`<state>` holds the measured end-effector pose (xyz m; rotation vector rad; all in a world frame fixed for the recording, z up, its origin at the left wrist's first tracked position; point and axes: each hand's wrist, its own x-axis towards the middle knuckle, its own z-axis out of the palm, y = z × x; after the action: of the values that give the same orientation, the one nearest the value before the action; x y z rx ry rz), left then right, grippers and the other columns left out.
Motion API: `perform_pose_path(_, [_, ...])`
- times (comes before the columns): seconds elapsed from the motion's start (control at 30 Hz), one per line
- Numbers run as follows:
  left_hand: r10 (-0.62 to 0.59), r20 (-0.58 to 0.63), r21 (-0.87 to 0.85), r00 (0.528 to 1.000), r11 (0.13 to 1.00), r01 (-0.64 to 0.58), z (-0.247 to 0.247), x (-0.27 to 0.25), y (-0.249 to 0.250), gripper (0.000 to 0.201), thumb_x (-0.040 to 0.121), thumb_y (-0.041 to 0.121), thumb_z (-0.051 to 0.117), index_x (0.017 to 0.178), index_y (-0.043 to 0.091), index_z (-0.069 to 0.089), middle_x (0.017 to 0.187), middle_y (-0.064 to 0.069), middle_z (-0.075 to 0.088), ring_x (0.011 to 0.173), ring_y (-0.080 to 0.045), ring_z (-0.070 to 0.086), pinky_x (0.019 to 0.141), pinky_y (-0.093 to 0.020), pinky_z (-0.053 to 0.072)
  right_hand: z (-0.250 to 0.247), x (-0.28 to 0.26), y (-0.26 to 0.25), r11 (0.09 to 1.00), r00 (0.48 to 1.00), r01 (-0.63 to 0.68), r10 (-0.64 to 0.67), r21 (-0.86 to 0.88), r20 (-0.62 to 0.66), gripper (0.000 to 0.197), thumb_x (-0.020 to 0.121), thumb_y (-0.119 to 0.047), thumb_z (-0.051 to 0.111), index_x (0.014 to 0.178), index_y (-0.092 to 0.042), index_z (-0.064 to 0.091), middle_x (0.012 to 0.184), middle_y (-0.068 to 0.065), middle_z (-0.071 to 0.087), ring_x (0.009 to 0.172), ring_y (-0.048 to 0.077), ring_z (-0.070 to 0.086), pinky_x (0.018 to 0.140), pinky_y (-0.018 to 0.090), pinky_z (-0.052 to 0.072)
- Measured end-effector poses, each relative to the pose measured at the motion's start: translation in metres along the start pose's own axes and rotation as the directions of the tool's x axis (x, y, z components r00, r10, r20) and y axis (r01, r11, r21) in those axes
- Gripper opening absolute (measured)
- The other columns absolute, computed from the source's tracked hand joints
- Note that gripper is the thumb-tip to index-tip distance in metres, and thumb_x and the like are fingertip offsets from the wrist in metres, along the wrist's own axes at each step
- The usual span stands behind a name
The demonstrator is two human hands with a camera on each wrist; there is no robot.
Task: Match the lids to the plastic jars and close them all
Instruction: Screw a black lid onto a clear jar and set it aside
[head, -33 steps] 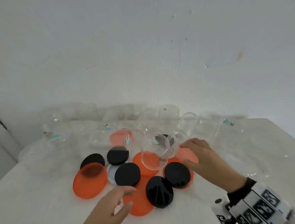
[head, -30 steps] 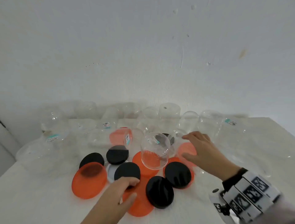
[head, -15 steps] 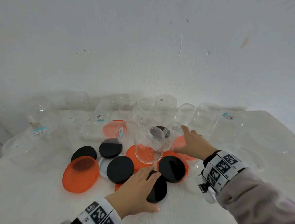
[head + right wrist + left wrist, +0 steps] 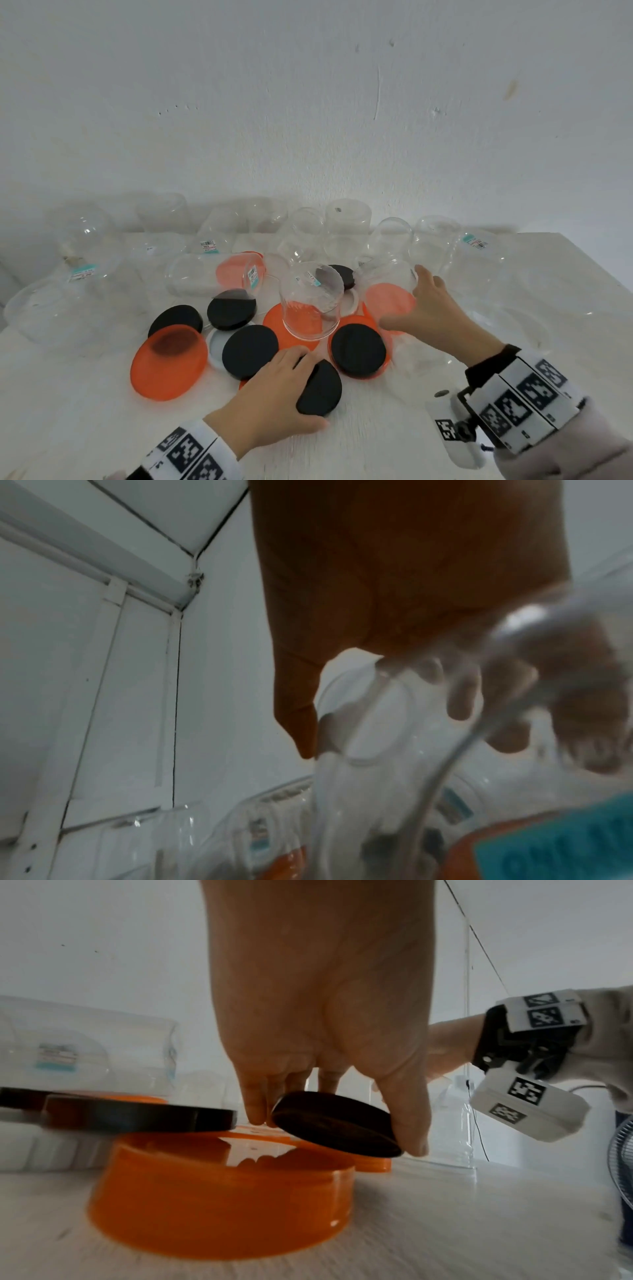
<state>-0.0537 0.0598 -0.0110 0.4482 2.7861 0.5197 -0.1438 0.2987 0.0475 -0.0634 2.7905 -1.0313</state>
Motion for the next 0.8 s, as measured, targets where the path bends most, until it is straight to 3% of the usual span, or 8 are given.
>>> perform_pose_path(0.1, [-0.005,-0.04,-0.101,0.999,0.995,0.001,-0.009,-0.011,0.002,0.08,0.075,0.063,0.062,0.141,0.04,0.024,0.138,0.023,0.027,0.127,0.001,0.029,0.108,-0.024,0.032,-0.003,-0.018,0.003,0.992,0.997,-0.023,0.013,0.122,0.076,0.101,0.061,-0.04,0.084,0.141,-0.019,0.025,0.125,-0.002,0.034,0.112,0.021,0.047,0.085,0.032,0.045])
perform_pose_path(0.17, [-0.01,-0.072,-0.174,0.997,0.985,-0.003,-0.017,-0.018,0.004,0.078,0.072,0.064,0.064,0.137,0.043,0.027,0.133,0.026,0.032,0.122,0.005,0.032,0.106,-0.023,0.034,-0.002,-0.032,0.006,0.966,0.989,-0.026,-0.013,0.257,0.149,0.091,0.05,-0.045,0.084,0.125,-0.022,0.037,0.118,0.0,0.044,0.104,0.021,0.054,0.079,0.03,0.049])
perform_pose_path(0.23, [-0.014,-0.119,-0.256,0.993,0.966,-0.017,-0.025,-0.023,0.008,0.068,0.072,0.065,0.065,0.129,0.051,0.031,0.126,0.028,0.04,0.116,0.011,0.038,0.097,-0.014,0.037,0.003,-0.044,0.009,0.91,0.98,-0.021,-0.062,0.414,0.187,0.089,0.04,-0.045,0.083,0.117,-0.025,0.043,0.116,0.007,0.056,0.1,0.024,0.062,0.073,0.026,0.052])
perform_pose_path(0.33, [-0.073,-0.17,-0.41,0.983,0.912,-0.003,-0.039,-0.029,0.015,0.049,0.072,0.066,0.064,0.11,0.06,0.033,0.116,0.029,0.048,0.106,0.017,0.046,0.08,-0.006,0.041,0.014,-0.056,0.013,0.848,0.968,0.009,-0.141,0.531,0.209,0.091,0.043,-0.036,0.086,0.124,-0.028,0.043,0.12,0.008,0.057,0.107,0.025,0.061,0.089,0.039,0.055])
perform_pose_path(0.47, [-0.12,-0.253,-0.587,0.96,0.808,-0.054,-0.048,-0.03,0.021,0.065,0.065,0.067,0.06,0.124,0.048,0.039,0.124,0.025,0.052,0.112,0.015,0.048,0.085,-0.003,0.041,0.025,-0.059,0.02,0.817,0.957,0.038,-0.196,0.575,0.214,0.097,0.047,-0.029,0.088,0.13,-0.032,0.038,0.126,-0.003,0.056,0.116,0.014,0.056,0.098,0.042,0.051])
perform_pose_path(0.57, [-0.149,-0.304,-0.644,0.941,0.76,-0.088,-0.05,-0.028,0.025,0.077,0.066,0.061,0.061,0.136,0.034,0.041,0.13,0.022,0.051,0.119,0.01,0.046,0.085,0.0,0.04,0.033,-0.059,0.026,0.799,0.943,0.049,-0.236,0.6,0.236,0.093,0.05,-0.023,0.089,0.127,-0.032,0.037,0.126,-0.002,0.059,0.114,0.011,0.06,0.091,0.03,0.054])
perform_pose_path(0.67, [-0.167,-0.338,-0.675,0.926,0.729,-0.115,-0.051,-0.027,0.033,0.071,0.07,0.06,0.065,0.133,0.039,0.041,0.13,0.024,0.049,0.121,0.012,0.044,0.085,-0.002,0.039,0.037,-0.06,0.029,0.791,0.93,0.095,-0.287,0.605,0.229,0.092,0.051,-0.023,0.09,0.124,-0.037,0.036,0.12,-0.015,0.061,0.112,-0.001,0.059,0.079,0.01,0.049])
perform_pose_path(0.8, [-0.147,-0.368,-0.678,0.918,0.719,-0.156,-0.052,-0.027,0.044,0.065,0.068,0.055,0.065,0.127,0.044,0.039,0.123,0.033,0.047,0.113,0.024,0.042,0.084,0.0,0.039,0.039,-0.063,0.03,0.815,0.917,0.176,-0.339,0.552,0.208,0.091,0.051,-0.032,0.088,0.123,-0.04,0.034,0.103,-0.036,0.055,0.105,-0.01,0.056,0.08,0.003,0.043])
